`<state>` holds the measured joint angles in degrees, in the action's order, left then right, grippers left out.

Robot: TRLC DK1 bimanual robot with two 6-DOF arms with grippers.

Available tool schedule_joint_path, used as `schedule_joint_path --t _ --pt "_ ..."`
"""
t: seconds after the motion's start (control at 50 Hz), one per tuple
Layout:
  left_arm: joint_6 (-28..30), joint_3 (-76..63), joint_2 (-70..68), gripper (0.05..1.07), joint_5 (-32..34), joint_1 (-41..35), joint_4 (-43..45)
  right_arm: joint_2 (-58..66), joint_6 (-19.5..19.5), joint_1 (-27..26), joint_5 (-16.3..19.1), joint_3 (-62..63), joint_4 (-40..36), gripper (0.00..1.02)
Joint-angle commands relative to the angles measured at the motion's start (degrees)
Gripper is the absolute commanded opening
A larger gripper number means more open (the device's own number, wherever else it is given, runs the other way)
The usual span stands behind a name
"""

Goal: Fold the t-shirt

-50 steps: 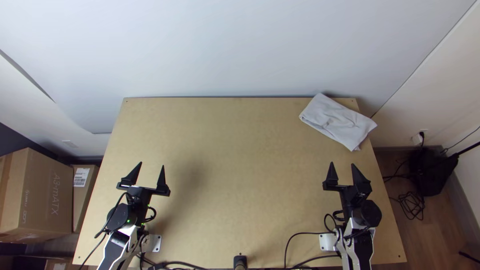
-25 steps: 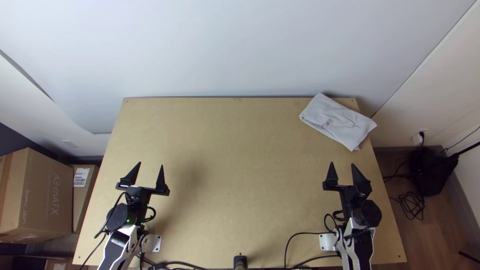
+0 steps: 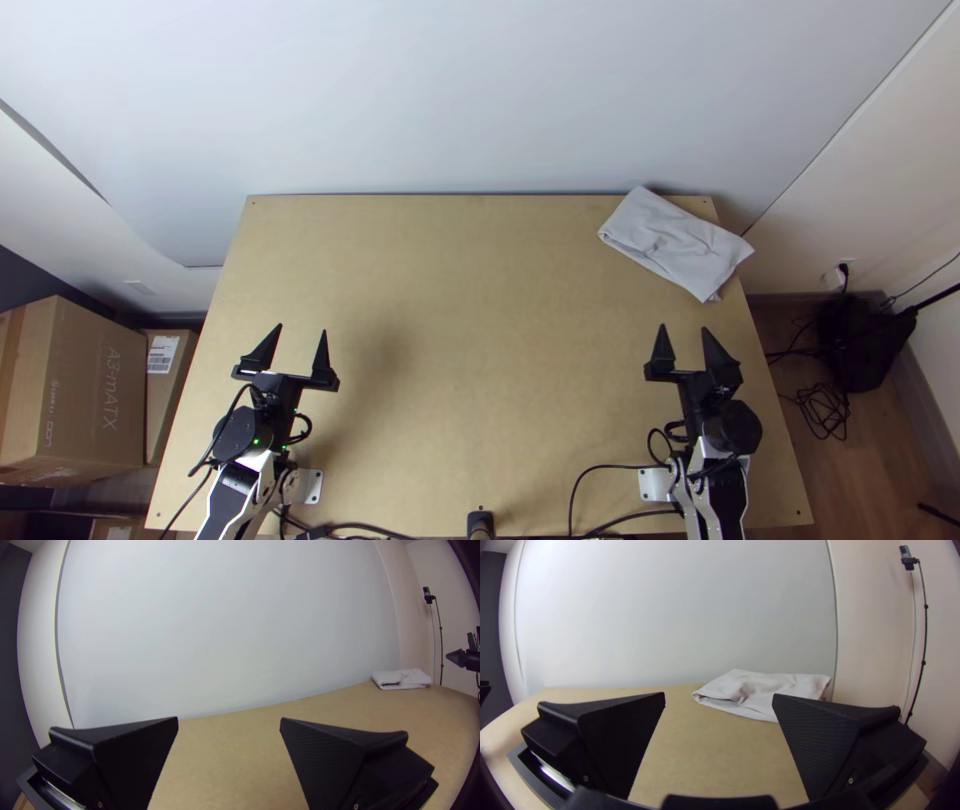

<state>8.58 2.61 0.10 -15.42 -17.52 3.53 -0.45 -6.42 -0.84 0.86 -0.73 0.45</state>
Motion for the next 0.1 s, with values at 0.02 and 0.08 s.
schedule_joint_path --t 0.02,0.08 --pt "-0.8 -2.8 -0.1 1.03 0.3 0.0 -0.5 0.7 -1.7 -6.0 -1.2 0.3 -1.1 0.99" --pt "-0.8 -2.8 -0.1 1.03 0.4 0.0 -0.5 2.2 -1.7 -10.6 -1.7 0.3 -1.3 0.99"
